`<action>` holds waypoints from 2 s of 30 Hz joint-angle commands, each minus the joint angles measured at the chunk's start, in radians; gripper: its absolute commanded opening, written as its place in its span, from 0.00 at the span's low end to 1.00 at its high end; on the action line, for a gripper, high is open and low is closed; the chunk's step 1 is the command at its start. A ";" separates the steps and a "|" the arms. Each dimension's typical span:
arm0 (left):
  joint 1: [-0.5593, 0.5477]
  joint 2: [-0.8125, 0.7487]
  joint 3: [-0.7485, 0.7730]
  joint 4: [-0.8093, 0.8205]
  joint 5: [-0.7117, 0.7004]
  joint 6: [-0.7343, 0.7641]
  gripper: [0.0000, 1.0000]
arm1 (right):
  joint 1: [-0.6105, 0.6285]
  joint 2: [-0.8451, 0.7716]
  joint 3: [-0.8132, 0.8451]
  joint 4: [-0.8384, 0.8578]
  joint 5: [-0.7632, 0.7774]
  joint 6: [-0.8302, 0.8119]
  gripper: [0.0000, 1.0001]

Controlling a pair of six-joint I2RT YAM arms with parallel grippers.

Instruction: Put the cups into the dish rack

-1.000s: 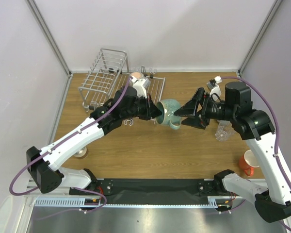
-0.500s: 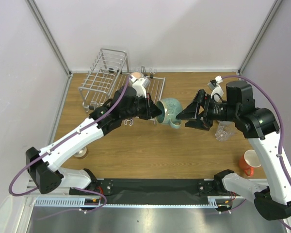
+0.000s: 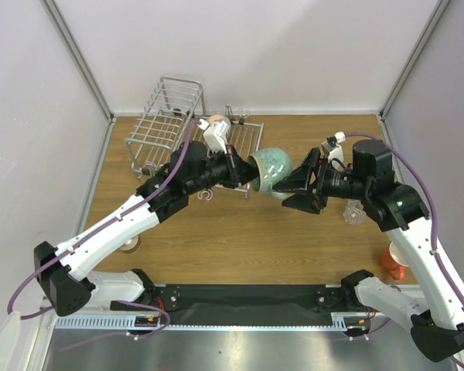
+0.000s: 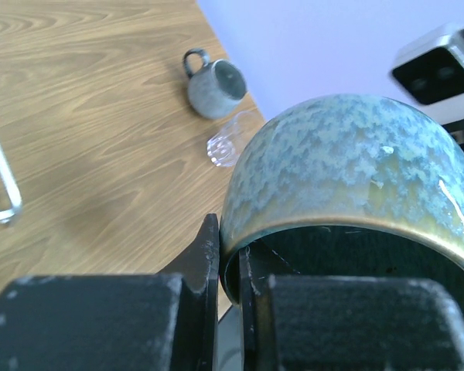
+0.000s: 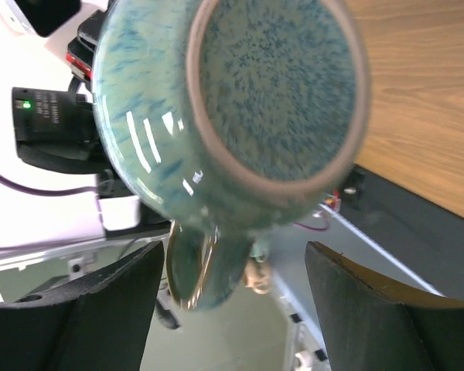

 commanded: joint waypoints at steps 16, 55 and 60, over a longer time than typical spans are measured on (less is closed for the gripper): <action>0.003 -0.155 -0.114 0.381 0.044 -0.107 0.00 | 0.091 -0.032 -0.115 0.413 0.065 0.361 0.50; 0.011 -0.532 0.090 -0.886 -0.612 -0.126 1.00 | 0.384 0.949 0.610 0.256 1.005 -0.667 0.00; 0.012 -0.542 0.080 -0.871 -0.557 -0.111 1.00 | 0.415 1.131 0.788 0.226 1.055 -0.724 0.00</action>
